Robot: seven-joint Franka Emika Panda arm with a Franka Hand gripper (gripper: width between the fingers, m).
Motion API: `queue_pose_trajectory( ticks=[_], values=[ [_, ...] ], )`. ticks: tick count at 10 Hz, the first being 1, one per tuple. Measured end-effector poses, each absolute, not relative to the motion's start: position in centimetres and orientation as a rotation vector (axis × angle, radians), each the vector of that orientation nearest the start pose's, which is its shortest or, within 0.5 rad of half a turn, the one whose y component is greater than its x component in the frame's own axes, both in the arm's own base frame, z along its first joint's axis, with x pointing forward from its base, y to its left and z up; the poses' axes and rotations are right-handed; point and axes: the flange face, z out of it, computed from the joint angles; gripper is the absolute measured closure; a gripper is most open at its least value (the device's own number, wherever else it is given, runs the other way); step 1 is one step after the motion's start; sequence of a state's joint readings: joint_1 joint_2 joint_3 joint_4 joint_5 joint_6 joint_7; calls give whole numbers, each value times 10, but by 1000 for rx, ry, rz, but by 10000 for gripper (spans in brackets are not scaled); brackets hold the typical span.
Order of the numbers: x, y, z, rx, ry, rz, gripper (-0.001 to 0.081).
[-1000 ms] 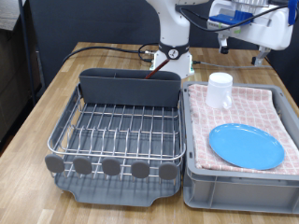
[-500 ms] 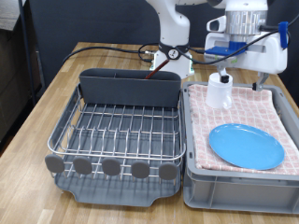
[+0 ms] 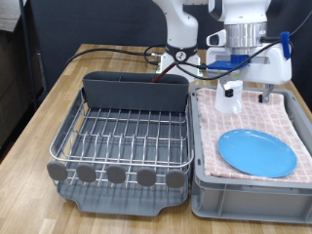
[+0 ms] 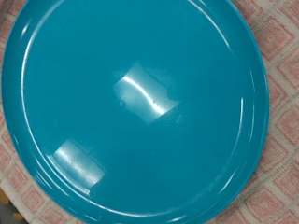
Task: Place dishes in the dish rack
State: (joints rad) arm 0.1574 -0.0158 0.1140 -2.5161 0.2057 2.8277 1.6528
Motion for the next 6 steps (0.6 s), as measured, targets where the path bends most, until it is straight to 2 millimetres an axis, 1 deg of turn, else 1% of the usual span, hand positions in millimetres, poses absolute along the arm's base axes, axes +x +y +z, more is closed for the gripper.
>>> queue_pose_trajectory(
  ticks=[2,6],
  values=[
    [476,117,310,-2006,1927,-142,4],
    [476,115,282,-1998,1877,-152,4]
  ],
)
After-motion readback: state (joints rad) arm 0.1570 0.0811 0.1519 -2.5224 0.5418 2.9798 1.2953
